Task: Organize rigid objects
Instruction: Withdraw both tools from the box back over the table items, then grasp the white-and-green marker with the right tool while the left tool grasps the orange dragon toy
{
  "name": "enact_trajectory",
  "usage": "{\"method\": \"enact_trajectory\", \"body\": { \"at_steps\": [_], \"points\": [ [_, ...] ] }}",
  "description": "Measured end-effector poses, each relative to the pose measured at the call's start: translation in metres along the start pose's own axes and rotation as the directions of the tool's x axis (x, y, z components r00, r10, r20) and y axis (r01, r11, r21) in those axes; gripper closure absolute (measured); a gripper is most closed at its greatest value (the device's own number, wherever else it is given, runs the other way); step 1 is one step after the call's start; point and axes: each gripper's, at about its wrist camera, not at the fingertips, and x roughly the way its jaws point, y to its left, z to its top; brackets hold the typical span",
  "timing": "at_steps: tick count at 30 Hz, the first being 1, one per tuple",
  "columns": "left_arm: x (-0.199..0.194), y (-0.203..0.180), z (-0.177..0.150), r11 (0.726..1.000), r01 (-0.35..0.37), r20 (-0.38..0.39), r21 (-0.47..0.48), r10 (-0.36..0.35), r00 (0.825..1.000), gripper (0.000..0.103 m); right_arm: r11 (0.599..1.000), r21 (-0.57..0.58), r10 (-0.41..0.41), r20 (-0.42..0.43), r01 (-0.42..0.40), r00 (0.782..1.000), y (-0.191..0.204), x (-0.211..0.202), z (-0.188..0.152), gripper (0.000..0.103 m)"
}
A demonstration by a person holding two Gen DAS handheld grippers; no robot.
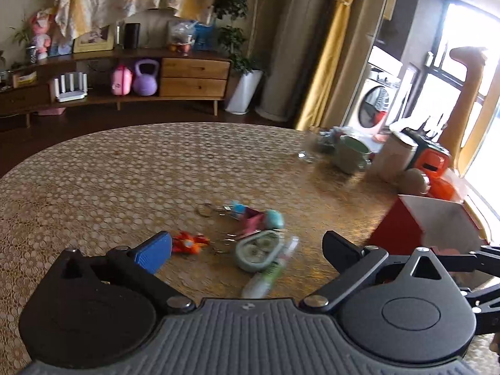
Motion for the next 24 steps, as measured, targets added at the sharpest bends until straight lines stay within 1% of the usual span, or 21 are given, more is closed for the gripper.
{"method": "enact_trajectory", "body": {
  "at_steps": [3,10,14,18,22,24],
  "points": [
    [0.015,0.014,0.0,0.999,-0.041,-0.012,-0.014,0.04,0.999,0.0,1.0,-0.002,0.004,-0.017,-0.004,1.0,0.006,0.016,0.002,0.028],
    [0.052,0.043,0.0,0.995,-0.08,-0.024,-0.062,0.078,0.997,0.0,0.999,-0.019,0.027,-0.056,-0.028,0.998,0.022,0.056,0.01,0.028],
    [0.074,0.051,-0.005,0.993,-0.104,-0.032,-0.049,0.103,0.994,0.0,0.999,-0.03,0.034,-0.075,-0.037,0.997,0.033,0.077,0.011,0.028],
    [0.096,0.056,-0.014,0.99,-0.134,-0.069,-0.039,0.131,0.989,0.0,0.999,-0.037,0.033,-0.095,-0.037,0.995,0.041,0.095,0.012,0.028],
    [0.109,0.062,-0.023,0.988,-0.138,-0.087,-0.065,0.132,0.987,0.0,0.999,-0.03,0.029,-0.111,-0.033,0.993,0.046,0.111,0.016,0.028],
    [0.113,0.062,-0.024,0.989,-0.139,-0.084,-0.058,0.133,0.987,0.0,0.999,-0.02,0.026,-0.116,-0.028,0.993,0.047,0.119,0.017,0.028]
  ]
}}
